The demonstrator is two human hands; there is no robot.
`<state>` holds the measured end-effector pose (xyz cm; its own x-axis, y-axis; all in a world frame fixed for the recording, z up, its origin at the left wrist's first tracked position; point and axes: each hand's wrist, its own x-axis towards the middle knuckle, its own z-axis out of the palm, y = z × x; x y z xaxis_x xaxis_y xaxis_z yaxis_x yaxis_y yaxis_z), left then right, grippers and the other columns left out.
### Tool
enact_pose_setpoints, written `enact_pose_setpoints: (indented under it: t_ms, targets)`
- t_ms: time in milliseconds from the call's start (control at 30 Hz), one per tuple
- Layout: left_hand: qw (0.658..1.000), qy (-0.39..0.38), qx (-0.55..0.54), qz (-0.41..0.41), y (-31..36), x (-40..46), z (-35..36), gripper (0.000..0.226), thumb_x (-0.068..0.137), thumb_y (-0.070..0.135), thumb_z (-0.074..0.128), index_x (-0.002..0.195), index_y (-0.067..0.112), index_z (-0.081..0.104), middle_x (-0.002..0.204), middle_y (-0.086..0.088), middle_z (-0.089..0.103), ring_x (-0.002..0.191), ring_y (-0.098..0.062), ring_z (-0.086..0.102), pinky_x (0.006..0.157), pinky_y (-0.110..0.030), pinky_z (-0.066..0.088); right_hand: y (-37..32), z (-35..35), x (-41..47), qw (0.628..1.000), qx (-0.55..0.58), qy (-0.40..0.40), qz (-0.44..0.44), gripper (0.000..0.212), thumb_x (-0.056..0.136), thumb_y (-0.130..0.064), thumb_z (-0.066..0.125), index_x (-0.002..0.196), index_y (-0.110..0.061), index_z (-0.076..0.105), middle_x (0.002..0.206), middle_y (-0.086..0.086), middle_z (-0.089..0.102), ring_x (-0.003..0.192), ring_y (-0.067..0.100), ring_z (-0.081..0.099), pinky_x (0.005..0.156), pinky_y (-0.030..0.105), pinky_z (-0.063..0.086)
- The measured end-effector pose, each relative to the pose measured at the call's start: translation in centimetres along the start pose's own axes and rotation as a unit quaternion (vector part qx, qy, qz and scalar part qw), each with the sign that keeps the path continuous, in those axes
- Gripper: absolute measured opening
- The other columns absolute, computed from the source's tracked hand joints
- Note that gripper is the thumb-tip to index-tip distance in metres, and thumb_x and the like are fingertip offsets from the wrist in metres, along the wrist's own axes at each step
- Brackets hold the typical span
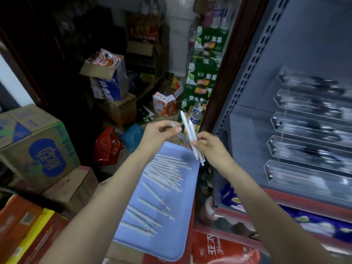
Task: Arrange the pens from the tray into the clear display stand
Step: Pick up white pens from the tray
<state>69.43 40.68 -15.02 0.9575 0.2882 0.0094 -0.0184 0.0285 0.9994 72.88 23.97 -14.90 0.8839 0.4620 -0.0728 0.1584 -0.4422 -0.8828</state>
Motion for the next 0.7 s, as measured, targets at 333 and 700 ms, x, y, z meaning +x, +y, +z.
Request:
enact_pose_setpoints:
  t_ms: [333, 700]
  targets:
    - [0.998, 0.042, -0.040, 0.022, 4.4, -6.8, 13.7, 0.007, 0.086, 0.010, 0.064, 0.087, 0.016, 0.068, 0.080, 0.003, 0.065, 0.081, -0.013, 0.059, 0.073, -0.023, 0.053, 1.5, -8.5, -9.8, 0.988, 0.136, 0.040, -0.052, 0.006, 0.093, -0.007, 0.054, 0.094, -0.007, 0.060, 0.080, 0.006, 0.070, 0.067, 0.011, 0.070, 0.065, 0.023, 0.056]
    - [0.994, -0.046, 0.077, 0.058, 5.8, -11.8, 23.2, 0.027, 0.088, 0.019, 0.062, 0.062, 0.016, 0.062, 0.048, 0.013, 0.051, 0.050, 0.000, 0.045, 0.053, -0.014, 0.040, 4.0, -16.3, -15.8, 0.984, 0.153, 0.074, -0.060, 0.008, 0.084, -0.008, 0.066, 0.086, -0.003, 0.072, 0.080, 0.012, 0.073, 0.069, 0.017, 0.070, 0.065, 0.022, 0.056]
